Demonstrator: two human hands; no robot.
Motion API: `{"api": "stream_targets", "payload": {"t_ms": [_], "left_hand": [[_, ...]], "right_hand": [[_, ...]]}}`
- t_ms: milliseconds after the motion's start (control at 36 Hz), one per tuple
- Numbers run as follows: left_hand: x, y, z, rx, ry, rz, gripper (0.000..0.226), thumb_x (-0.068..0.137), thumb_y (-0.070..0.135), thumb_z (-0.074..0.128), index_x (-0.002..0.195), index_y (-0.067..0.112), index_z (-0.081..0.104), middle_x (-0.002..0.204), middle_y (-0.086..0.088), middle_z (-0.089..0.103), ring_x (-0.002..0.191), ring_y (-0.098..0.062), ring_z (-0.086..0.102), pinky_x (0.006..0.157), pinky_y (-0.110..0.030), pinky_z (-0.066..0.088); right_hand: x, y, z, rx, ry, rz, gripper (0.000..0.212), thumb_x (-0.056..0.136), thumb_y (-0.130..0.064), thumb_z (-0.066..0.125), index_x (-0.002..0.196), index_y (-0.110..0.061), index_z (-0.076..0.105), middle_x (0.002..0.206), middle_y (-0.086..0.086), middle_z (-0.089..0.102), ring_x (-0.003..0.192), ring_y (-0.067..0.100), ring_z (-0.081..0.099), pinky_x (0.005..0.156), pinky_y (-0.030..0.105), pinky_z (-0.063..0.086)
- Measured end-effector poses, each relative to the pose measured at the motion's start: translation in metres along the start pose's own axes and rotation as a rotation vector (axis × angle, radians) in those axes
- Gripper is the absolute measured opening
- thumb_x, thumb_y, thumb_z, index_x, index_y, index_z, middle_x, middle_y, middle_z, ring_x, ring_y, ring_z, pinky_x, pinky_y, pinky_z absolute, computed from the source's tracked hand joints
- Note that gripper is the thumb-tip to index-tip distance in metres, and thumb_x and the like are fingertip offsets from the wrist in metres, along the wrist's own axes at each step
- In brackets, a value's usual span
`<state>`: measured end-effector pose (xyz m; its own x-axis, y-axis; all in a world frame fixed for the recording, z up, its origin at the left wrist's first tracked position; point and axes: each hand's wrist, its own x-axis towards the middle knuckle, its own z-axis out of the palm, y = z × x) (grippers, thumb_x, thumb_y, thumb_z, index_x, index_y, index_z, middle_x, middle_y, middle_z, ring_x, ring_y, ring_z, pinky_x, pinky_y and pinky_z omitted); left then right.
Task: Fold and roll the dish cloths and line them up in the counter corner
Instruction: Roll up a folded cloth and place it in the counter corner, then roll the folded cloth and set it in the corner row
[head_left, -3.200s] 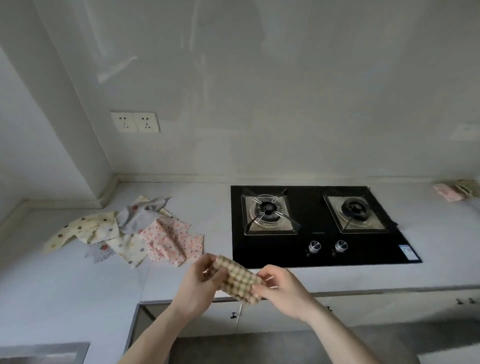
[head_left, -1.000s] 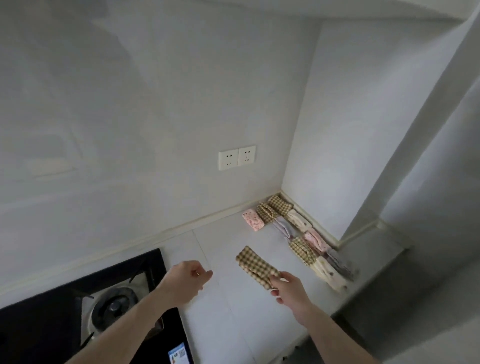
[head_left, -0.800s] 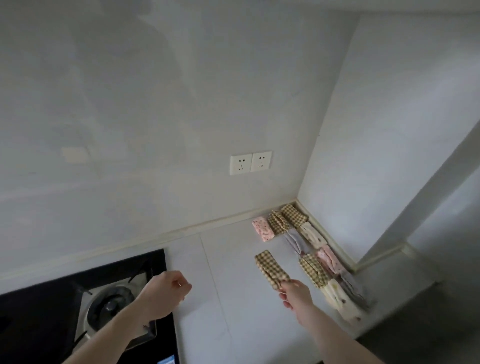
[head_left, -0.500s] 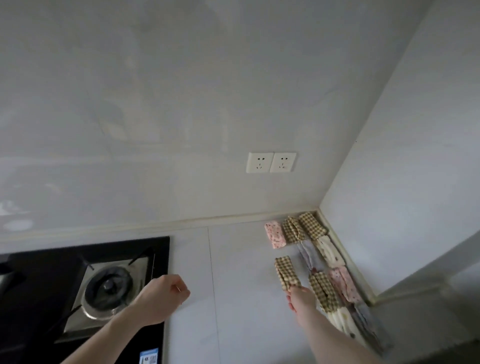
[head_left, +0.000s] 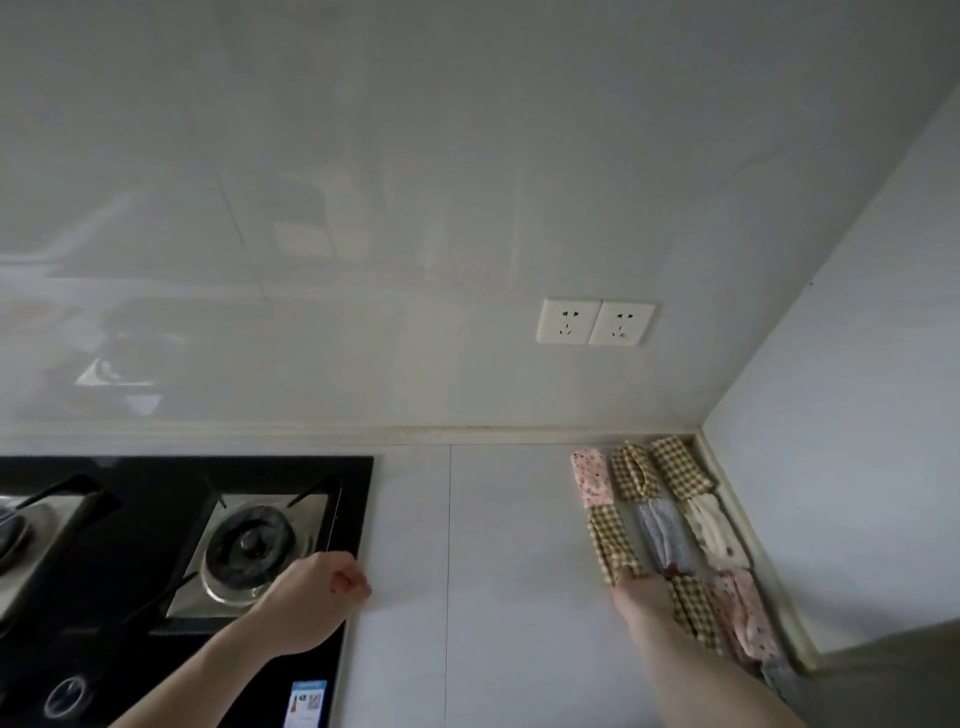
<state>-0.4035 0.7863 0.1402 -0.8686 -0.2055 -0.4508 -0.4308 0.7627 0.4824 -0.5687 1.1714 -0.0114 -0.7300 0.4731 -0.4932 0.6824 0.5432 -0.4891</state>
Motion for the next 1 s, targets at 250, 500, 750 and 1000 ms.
{"api": "stream_targets", "payload": {"t_ms": [250, 500, 750, 1000], "left_hand": [[0.0, 0.001, 0.003, -0.007, -0.025, -0.01, 0.011, 0.09, 0.037, 0.067, 0.084, 0.028, 0.071, 0.079, 0.012, 0.073, 0.069, 0.003, 0.066, 0.068, -0.015, 0.05], [-0.031, -0.03, 0.002, -0.038, -0.027, -0.018, 0.009, 0.088, 0.029, 0.068, 0.08, 0.03, 0.072, 0.071, 0.015, 0.073, 0.066, 0.002, 0.066, 0.07, -0.021, 0.053], [-0.112, -0.11, -0.026, -0.145, 0.119, -0.105, 0.014, 0.087, 0.034, 0.066, 0.075, 0.027, 0.067, 0.069, 0.014, 0.07, 0.067, -0.002, 0.065, 0.071, -0.024, 0.052], [-0.235, -0.243, -0.052, -0.259, 0.302, -0.263, 0.008, 0.091, 0.032, 0.068, 0.099, 0.033, 0.067, 0.096, 0.015, 0.07, 0.076, -0.001, 0.065, 0.061, -0.013, 0.047]], "right_hand": [[-0.042, 0.009, 0.008, 0.167, 0.037, 0.082, 0.062, 0.105, -0.04, 0.046, 0.141, 0.01, 0.04, 0.14, 0.034, 0.05, 0.127, 0.049, 0.052, 0.1, 0.049, 0.042], [-0.112, -0.004, 0.061, 0.189, -0.108, 0.032, 0.057, 0.103, -0.028, 0.052, 0.142, 0.01, 0.035, 0.14, 0.031, 0.051, 0.127, 0.043, 0.054, 0.101, 0.044, 0.042], [-0.249, -0.044, 0.128, -0.076, -0.453, -0.533, 0.039, 0.096, -0.03, 0.06, 0.132, -0.016, 0.054, 0.124, 0.003, 0.062, 0.113, 0.02, 0.061, 0.086, 0.025, 0.041], [-0.429, -0.069, 0.185, -0.063, -0.647, -0.87, 0.021, 0.088, -0.028, 0.069, 0.108, -0.032, 0.064, 0.108, -0.013, 0.064, 0.08, 0.002, 0.065, 0.071, 0.014, 0.042]]}}
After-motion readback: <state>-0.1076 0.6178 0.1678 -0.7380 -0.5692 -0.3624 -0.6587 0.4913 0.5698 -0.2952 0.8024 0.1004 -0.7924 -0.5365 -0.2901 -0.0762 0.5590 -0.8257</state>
